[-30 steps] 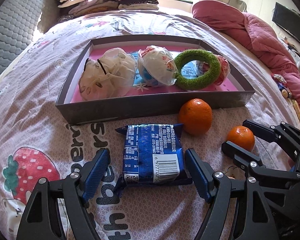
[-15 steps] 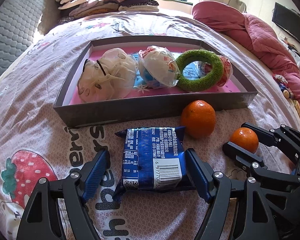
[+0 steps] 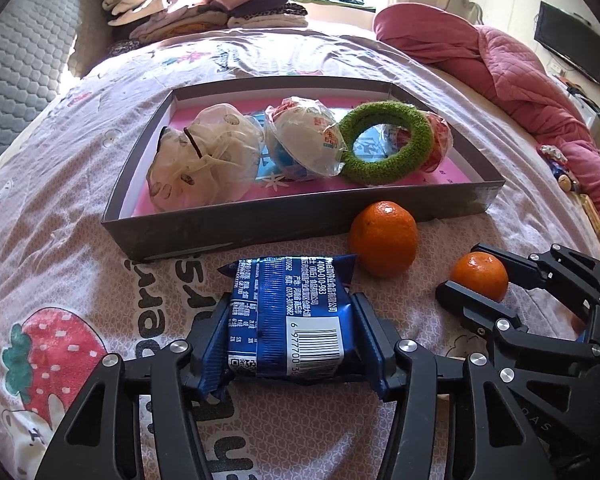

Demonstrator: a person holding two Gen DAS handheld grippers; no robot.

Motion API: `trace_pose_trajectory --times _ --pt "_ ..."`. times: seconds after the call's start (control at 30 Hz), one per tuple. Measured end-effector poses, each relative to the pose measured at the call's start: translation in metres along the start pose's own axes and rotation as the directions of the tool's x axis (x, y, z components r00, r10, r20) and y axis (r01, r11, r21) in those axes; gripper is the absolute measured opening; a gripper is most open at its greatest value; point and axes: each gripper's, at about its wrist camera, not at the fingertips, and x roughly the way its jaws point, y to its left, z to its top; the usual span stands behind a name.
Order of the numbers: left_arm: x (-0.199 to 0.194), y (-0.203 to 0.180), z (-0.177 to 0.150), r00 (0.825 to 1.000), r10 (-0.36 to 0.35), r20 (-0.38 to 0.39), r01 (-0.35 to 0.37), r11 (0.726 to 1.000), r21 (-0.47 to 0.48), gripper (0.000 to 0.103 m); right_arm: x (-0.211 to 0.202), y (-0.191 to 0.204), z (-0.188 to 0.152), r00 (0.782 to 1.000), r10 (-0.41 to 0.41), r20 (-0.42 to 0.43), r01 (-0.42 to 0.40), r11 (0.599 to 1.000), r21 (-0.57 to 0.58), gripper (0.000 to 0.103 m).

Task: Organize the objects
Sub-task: 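Close left gripper on blue packet while right gripper closes on orange, then lift and carry blue packet and orange over the pink tray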

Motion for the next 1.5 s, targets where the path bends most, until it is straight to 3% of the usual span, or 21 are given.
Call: trace_pose_trajectory --times 0.57,1.5 --pt "-0.008 0.003 0.002 1.000 -0.012 0.009 0.012 1.000 -0.021 0.056 -0.011 -0.005 0.004 0.999 -0.003 0.036 0.002 1.000 0.010 0.039" --pt "-0.066 0.002 0.018 0.988 -0.028 0.154 0.031 0.999 -0.013 0.056 -0.049 -0.010 0.025 0.985 -0.014 0.170 0.010 1.000 0.022 0.039"
